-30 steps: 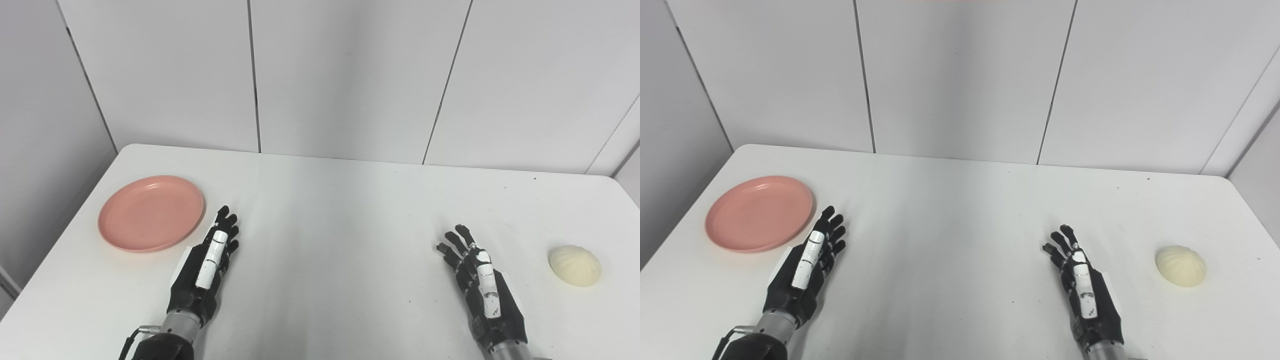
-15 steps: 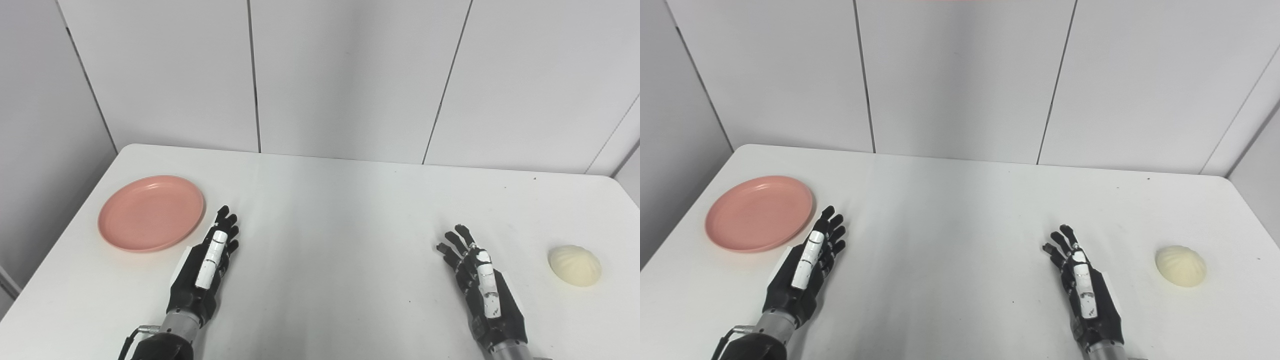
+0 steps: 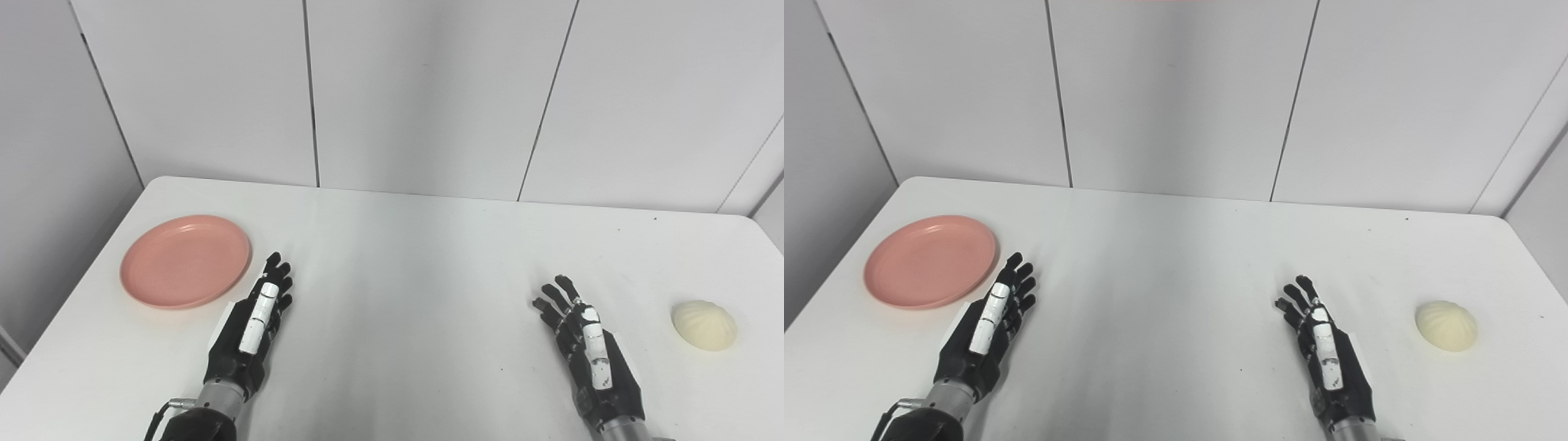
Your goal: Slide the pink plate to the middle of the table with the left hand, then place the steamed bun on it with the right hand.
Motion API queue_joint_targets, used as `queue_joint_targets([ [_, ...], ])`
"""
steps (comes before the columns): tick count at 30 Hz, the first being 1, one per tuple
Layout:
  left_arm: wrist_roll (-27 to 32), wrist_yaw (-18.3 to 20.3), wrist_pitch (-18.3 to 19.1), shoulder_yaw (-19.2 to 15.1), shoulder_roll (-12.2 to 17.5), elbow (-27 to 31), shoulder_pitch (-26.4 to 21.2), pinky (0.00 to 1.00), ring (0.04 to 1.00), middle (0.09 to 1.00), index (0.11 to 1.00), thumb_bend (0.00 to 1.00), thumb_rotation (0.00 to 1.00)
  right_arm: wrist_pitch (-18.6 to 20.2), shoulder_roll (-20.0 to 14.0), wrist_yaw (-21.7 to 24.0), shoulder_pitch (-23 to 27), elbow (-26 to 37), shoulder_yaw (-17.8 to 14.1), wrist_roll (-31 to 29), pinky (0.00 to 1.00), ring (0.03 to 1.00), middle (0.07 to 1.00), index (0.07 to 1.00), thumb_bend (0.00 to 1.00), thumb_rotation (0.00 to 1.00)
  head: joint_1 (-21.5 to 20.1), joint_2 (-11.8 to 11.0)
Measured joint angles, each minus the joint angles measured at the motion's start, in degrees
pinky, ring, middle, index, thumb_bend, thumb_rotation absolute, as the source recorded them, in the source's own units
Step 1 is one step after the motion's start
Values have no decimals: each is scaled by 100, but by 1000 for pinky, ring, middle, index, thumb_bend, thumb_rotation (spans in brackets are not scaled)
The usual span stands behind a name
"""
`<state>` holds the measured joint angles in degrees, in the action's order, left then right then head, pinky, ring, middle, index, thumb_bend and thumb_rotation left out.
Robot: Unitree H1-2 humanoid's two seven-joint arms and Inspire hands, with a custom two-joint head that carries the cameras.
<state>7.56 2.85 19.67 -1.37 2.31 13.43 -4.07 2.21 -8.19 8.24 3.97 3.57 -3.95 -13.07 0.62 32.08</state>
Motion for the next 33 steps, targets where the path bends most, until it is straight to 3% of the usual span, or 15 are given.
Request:
queue_joint_targets([
  [22,2,1,34,0,0,0,0,1000,1000,1000,1000,844,874,91,-16,3,0,69,10,0,961,870,914,942,847,960,35,-18],
  [26,-3,1,33,14,-9,-24,-5,1000,1000,1000,1000,827,876,89,-30,21,6,13,-3,-31,965,869,912,941,847,949,343,-167],
  [28,-25,-2,30,35,-41,-88,-23,1000,1000,997,1000,805,880,73,-62,108,51,-70,-34,-94,977,874,918,946,841,950,763,-324],
  [33,-187,-105,-165,121,-225,-347,-140,1000,1000,999,1000,761,917,-139,-233,366,165,-353,-102,-221,1000,897,935,973,827,983,1281,-535],
])
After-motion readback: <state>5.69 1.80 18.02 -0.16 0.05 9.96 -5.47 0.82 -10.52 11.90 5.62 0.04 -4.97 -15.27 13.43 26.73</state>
